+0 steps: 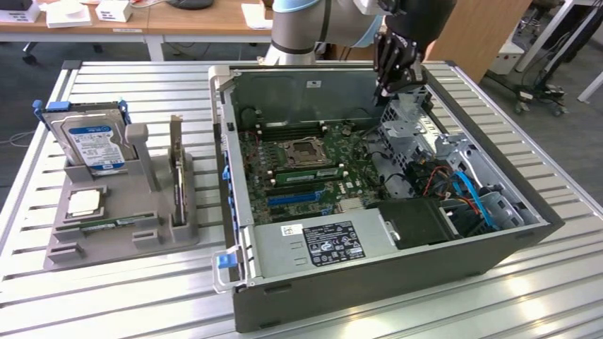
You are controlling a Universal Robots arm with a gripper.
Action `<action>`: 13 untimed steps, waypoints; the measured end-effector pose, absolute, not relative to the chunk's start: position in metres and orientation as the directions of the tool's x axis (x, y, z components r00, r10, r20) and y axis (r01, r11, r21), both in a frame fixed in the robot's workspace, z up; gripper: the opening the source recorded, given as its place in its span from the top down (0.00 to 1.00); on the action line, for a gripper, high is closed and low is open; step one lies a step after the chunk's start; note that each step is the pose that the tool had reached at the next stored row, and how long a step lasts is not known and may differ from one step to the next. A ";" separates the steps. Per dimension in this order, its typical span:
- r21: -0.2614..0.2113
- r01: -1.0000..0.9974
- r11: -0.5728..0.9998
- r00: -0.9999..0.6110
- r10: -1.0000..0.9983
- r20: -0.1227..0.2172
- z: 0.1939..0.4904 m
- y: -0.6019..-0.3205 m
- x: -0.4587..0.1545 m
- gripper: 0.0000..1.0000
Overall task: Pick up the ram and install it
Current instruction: 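Press down the ram until it locks into place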
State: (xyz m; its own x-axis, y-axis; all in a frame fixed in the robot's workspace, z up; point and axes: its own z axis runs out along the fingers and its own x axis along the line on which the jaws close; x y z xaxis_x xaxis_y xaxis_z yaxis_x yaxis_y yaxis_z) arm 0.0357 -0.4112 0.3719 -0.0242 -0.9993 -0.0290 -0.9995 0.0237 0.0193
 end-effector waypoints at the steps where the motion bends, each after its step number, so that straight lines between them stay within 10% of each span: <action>1: 0.019 -1.000 0.024 -0.024 -0.999 -0.029 0.370 -0.411 0.035 0.90; 13: 0.019 -1.000 0.024 -0.024 -0.999 -0.029 0.351 -0.411 0.033 0.90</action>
State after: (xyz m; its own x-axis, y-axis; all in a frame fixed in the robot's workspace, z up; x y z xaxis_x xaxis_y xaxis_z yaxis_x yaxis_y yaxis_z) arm 0.0331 -0.4112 0.3505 -0.0242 -0.9993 -0.0289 -0.9995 0.0236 0.0194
